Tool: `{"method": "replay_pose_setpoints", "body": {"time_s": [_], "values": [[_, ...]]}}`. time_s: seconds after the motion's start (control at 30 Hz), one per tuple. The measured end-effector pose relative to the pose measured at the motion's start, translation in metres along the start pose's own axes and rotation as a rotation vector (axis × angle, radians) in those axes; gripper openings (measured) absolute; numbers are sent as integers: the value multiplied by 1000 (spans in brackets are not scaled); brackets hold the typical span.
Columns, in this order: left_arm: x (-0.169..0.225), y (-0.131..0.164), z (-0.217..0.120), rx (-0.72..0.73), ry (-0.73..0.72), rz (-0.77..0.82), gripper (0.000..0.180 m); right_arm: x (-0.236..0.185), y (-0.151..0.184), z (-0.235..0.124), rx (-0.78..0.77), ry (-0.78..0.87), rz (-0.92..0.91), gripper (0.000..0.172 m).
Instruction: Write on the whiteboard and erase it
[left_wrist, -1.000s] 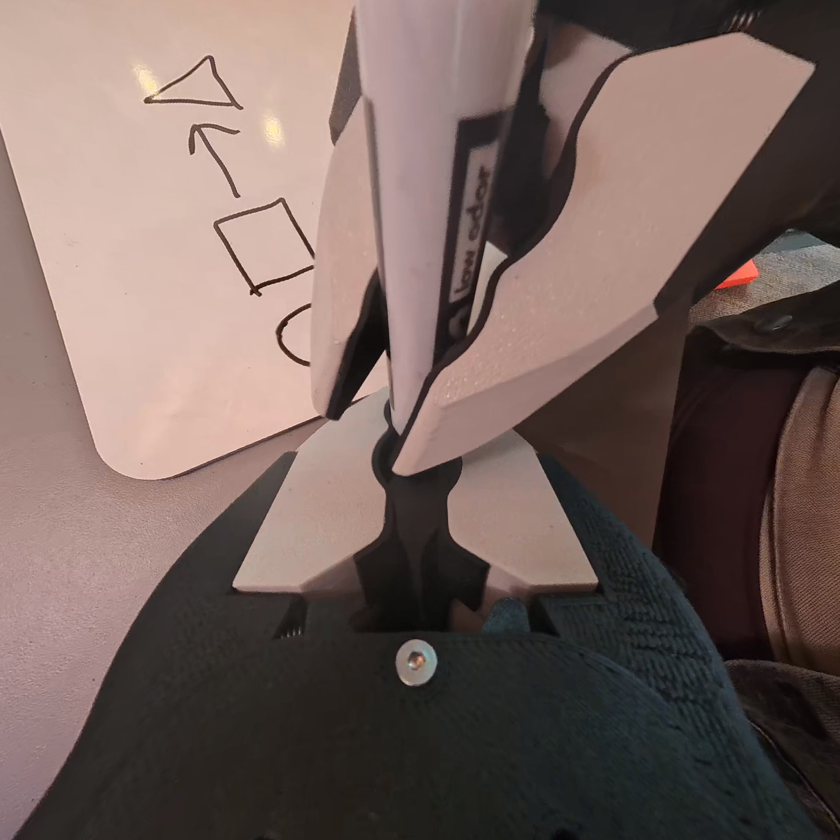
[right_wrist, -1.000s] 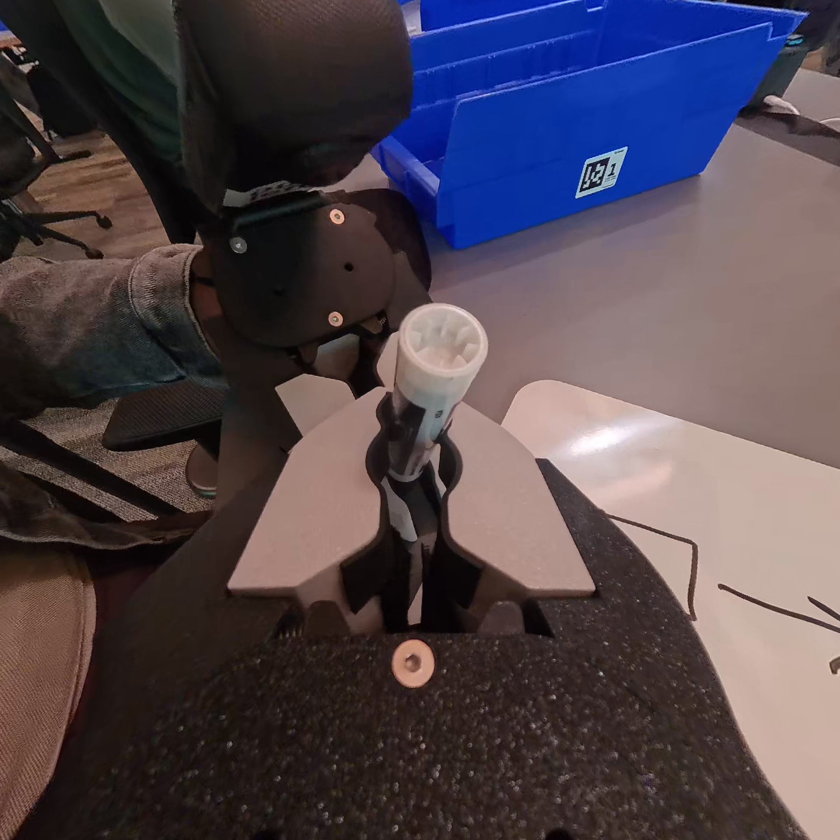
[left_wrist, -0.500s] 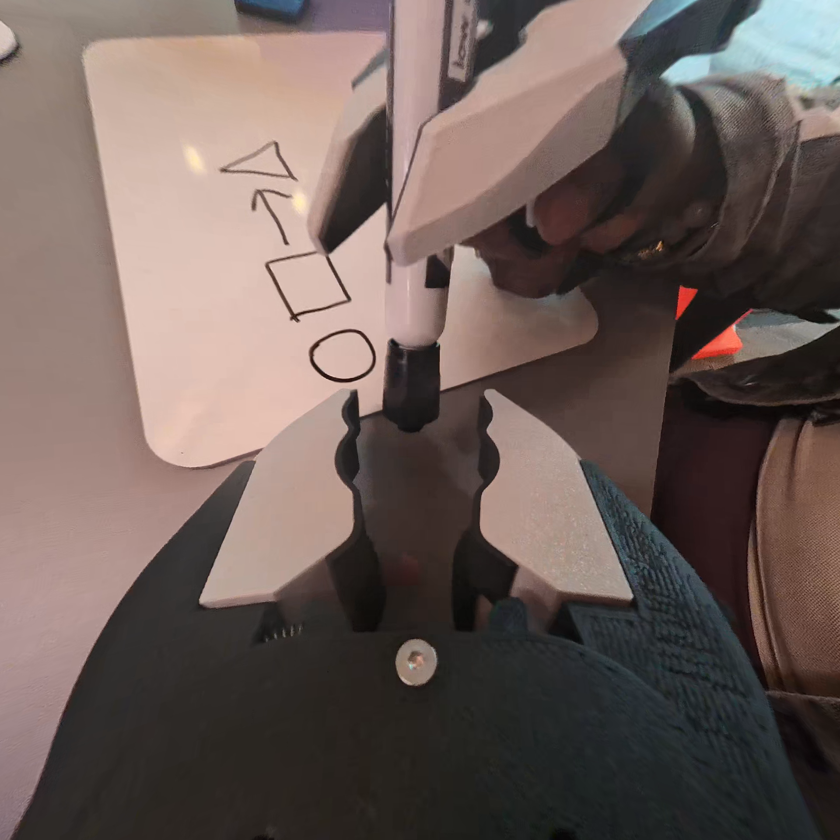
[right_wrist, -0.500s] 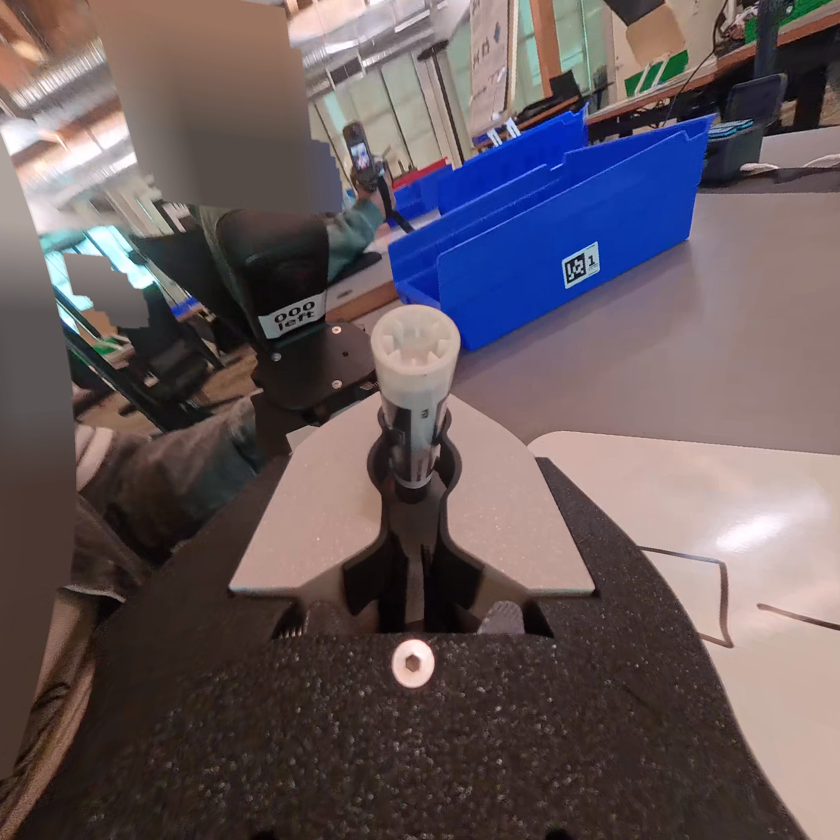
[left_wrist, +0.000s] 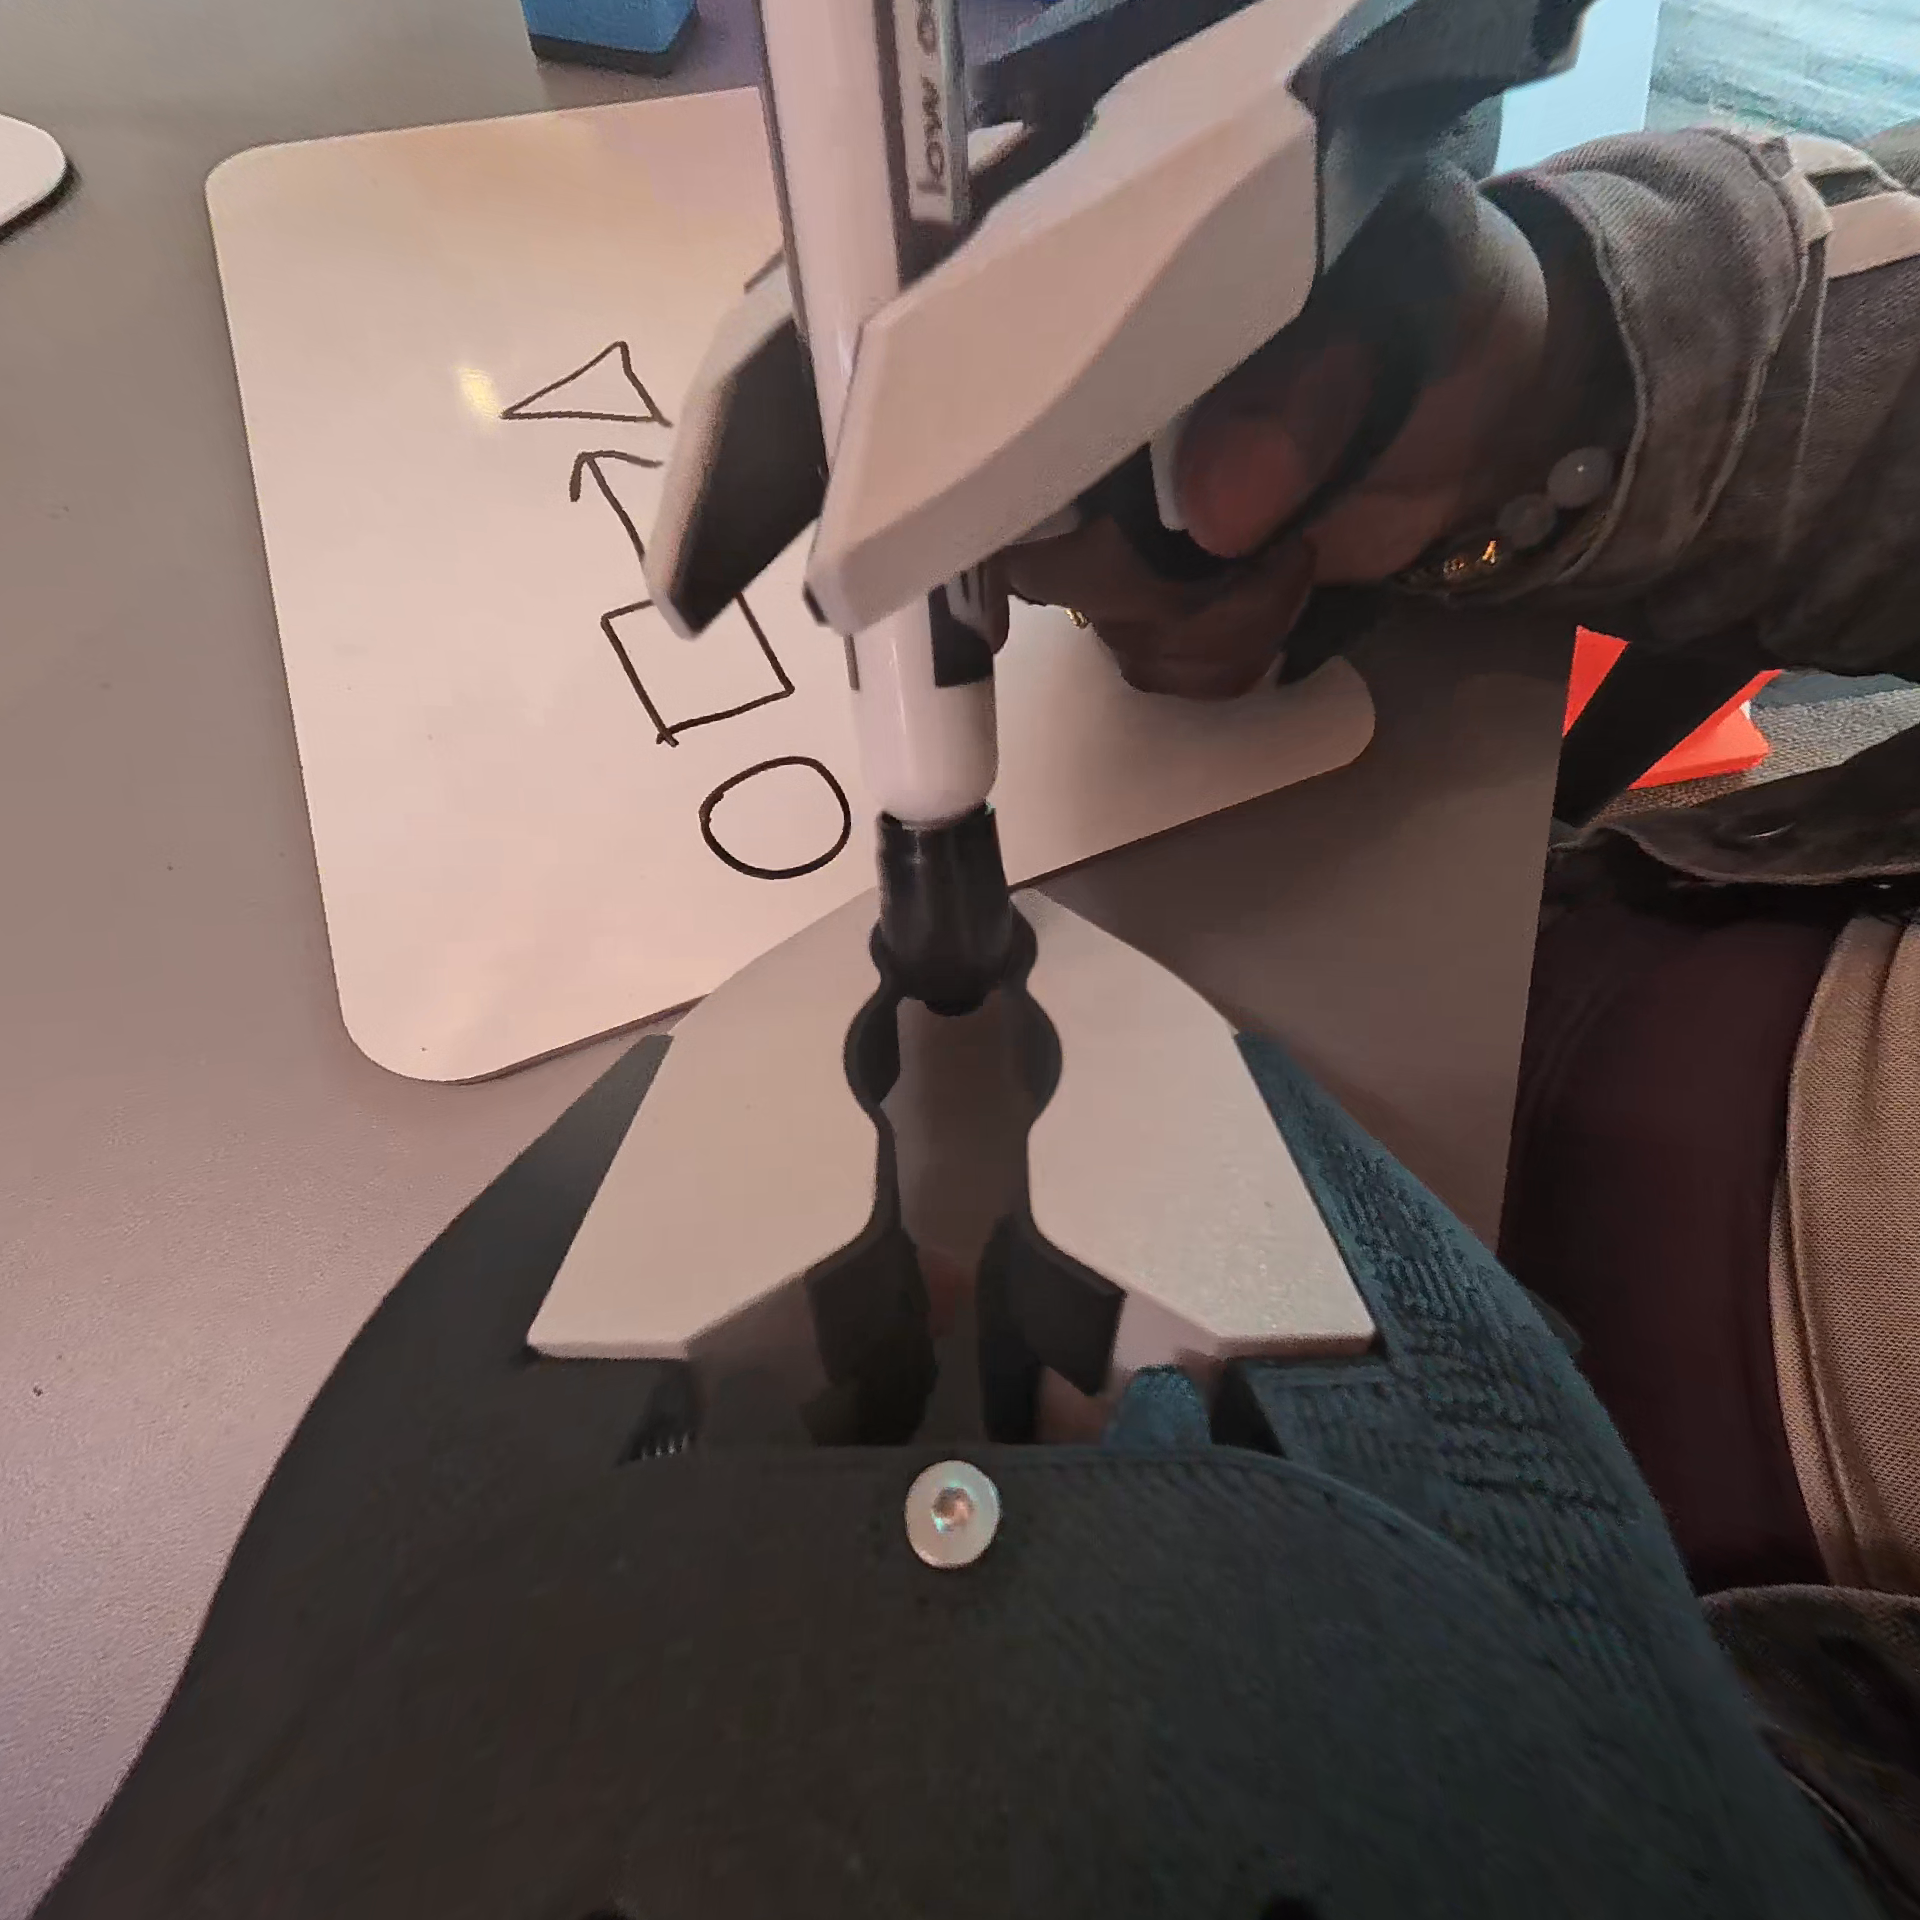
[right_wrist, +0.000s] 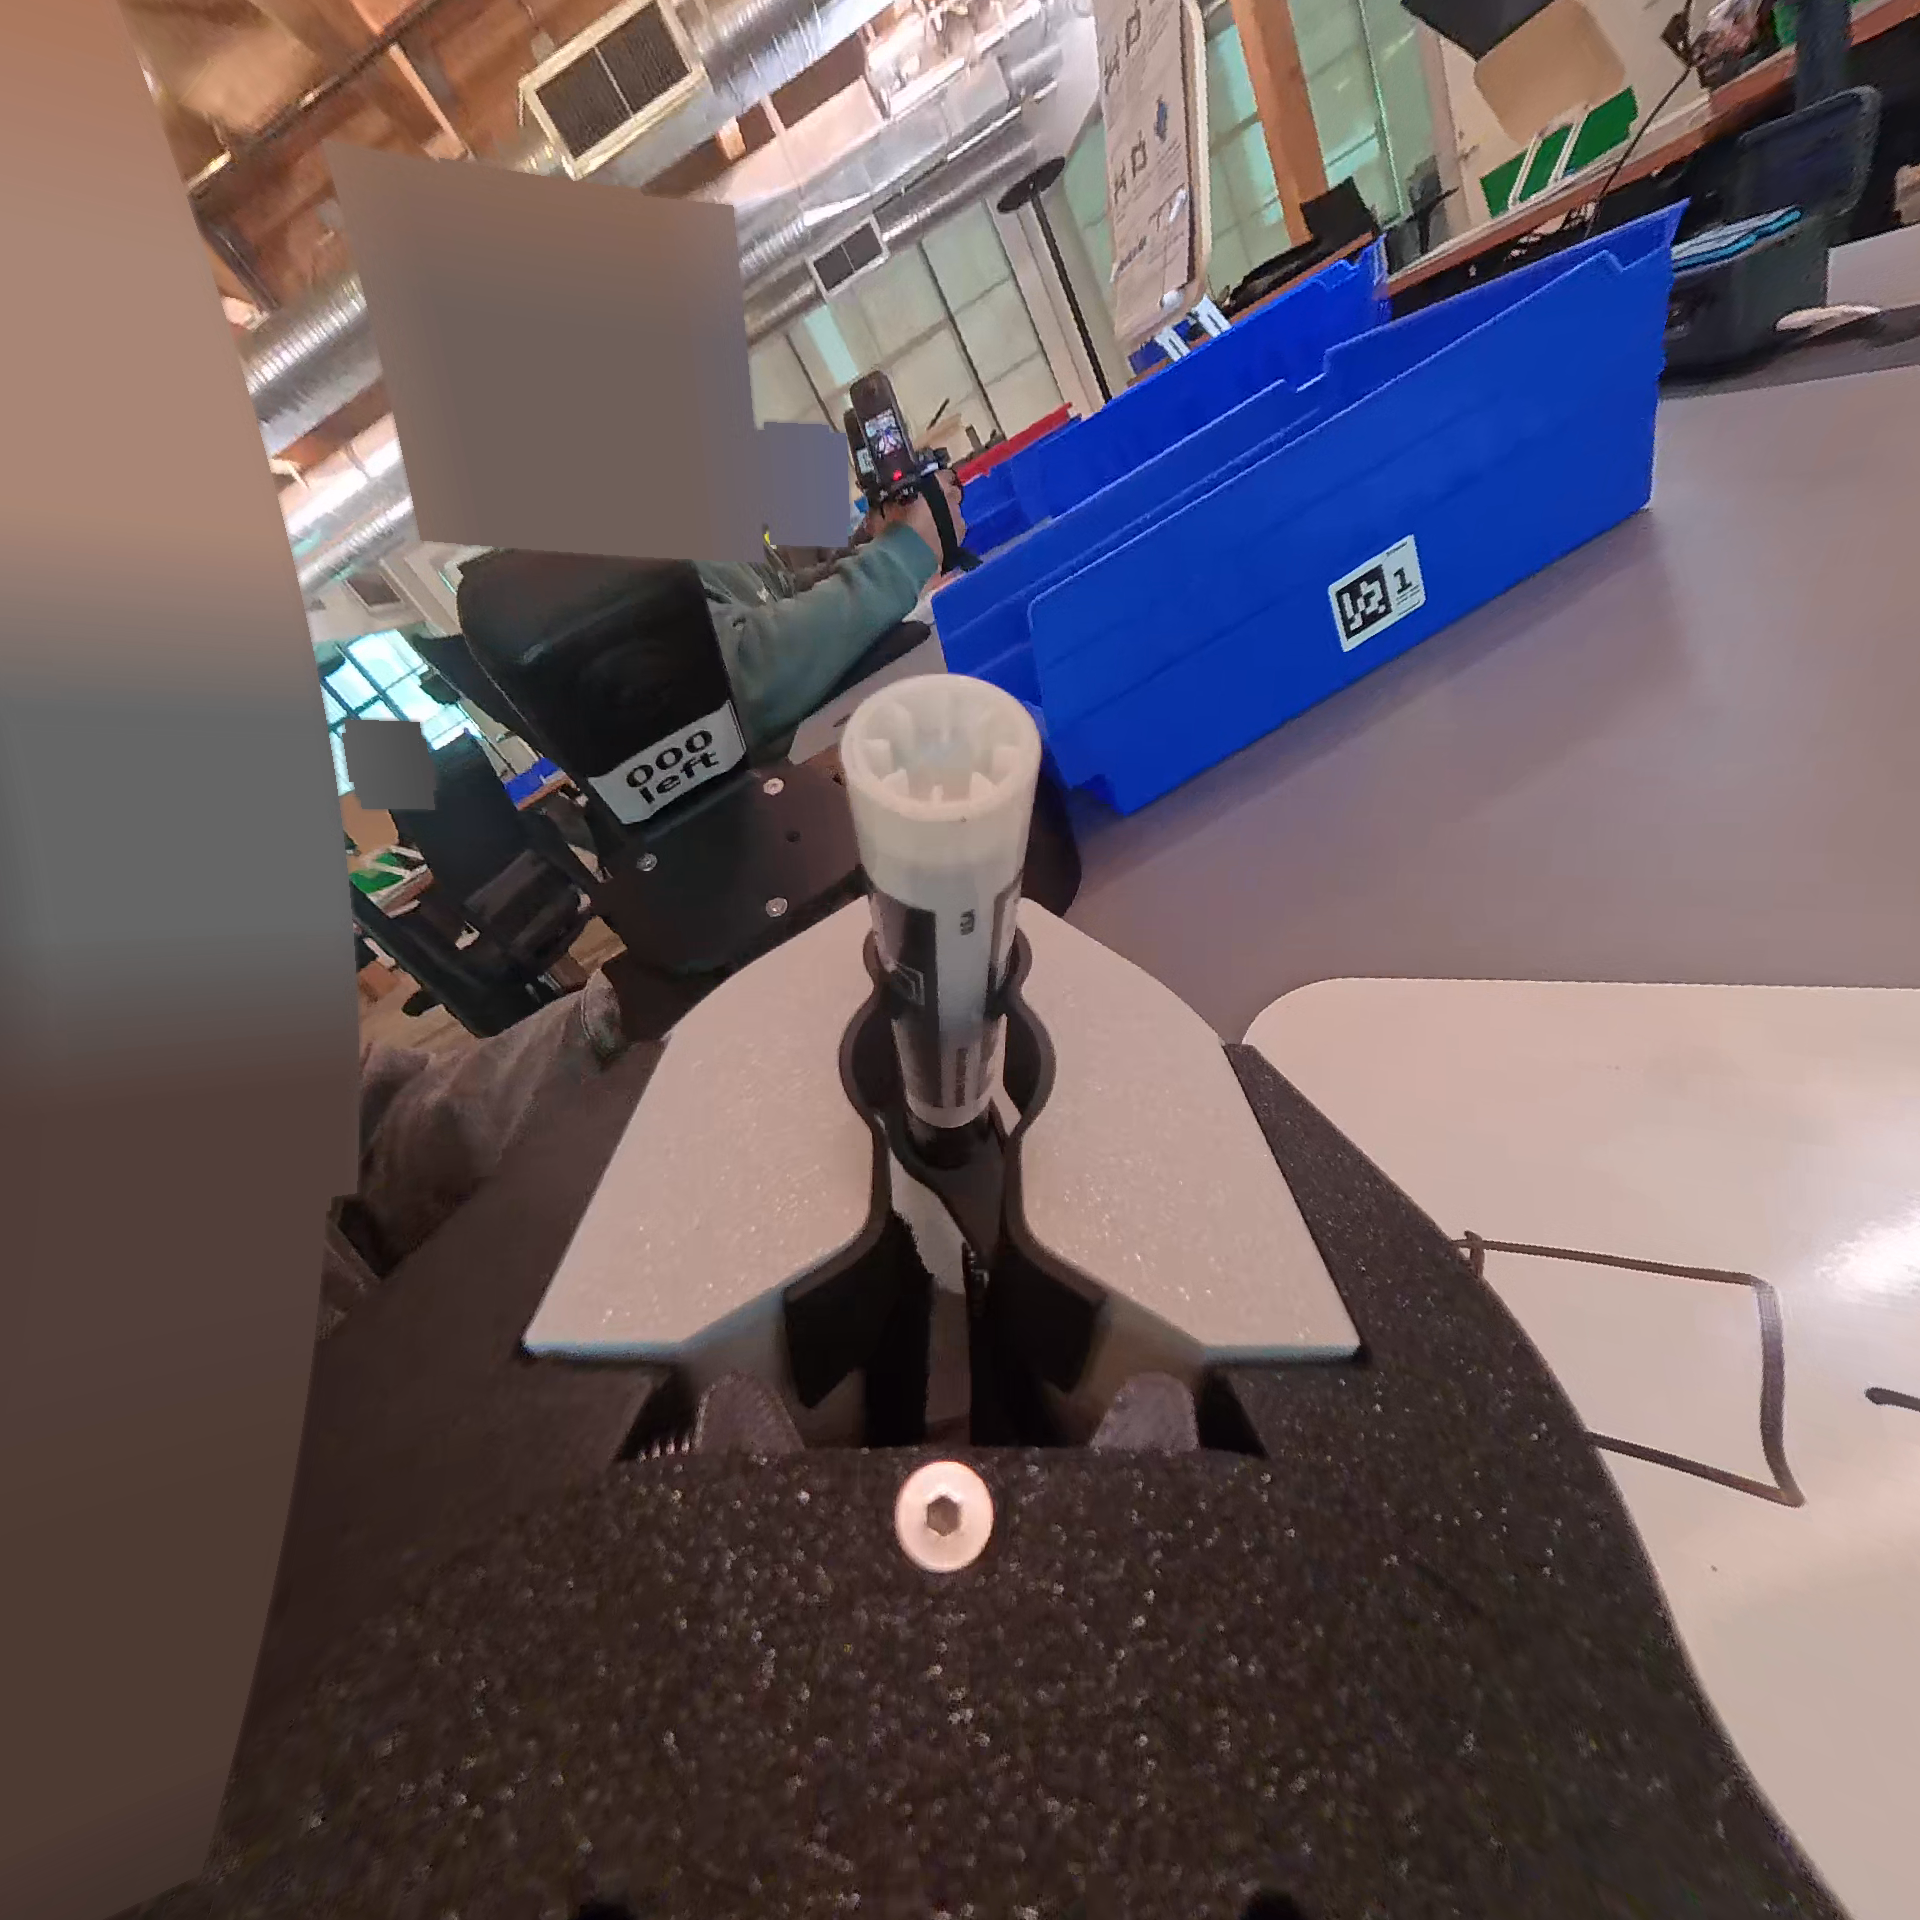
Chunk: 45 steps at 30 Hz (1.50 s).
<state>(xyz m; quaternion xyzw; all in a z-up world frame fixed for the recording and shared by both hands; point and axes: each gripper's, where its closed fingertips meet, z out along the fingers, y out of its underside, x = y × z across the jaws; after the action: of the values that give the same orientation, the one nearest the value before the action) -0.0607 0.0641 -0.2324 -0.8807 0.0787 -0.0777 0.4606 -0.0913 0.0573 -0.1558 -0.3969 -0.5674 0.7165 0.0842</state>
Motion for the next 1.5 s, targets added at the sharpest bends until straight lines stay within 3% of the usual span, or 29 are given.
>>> {"method": "replay_pose_setpoints", "body": {"time_s": [0.2,0.5,0.6,0.7,1.1,1.5], "values": [[0,5,4,-41,6,-8,23,-2,8,3,-41,0,-17,17],[6,16,11,-138,71,-31,15,2,20,2,-161,49,-119,18],[8,16,11,-139,91,-37,15,3,-1,-5,-38,32,-60,34],[8,16,11,-139,101,-41,15,1,-8,-9,9,10,-74,17],[8,17,11,-144,61,12,15,-9,4,4,-274,94,-275,18],[9,17,12,-143,68,12,15,-11,18,12,-415,156,-391,18]]}}
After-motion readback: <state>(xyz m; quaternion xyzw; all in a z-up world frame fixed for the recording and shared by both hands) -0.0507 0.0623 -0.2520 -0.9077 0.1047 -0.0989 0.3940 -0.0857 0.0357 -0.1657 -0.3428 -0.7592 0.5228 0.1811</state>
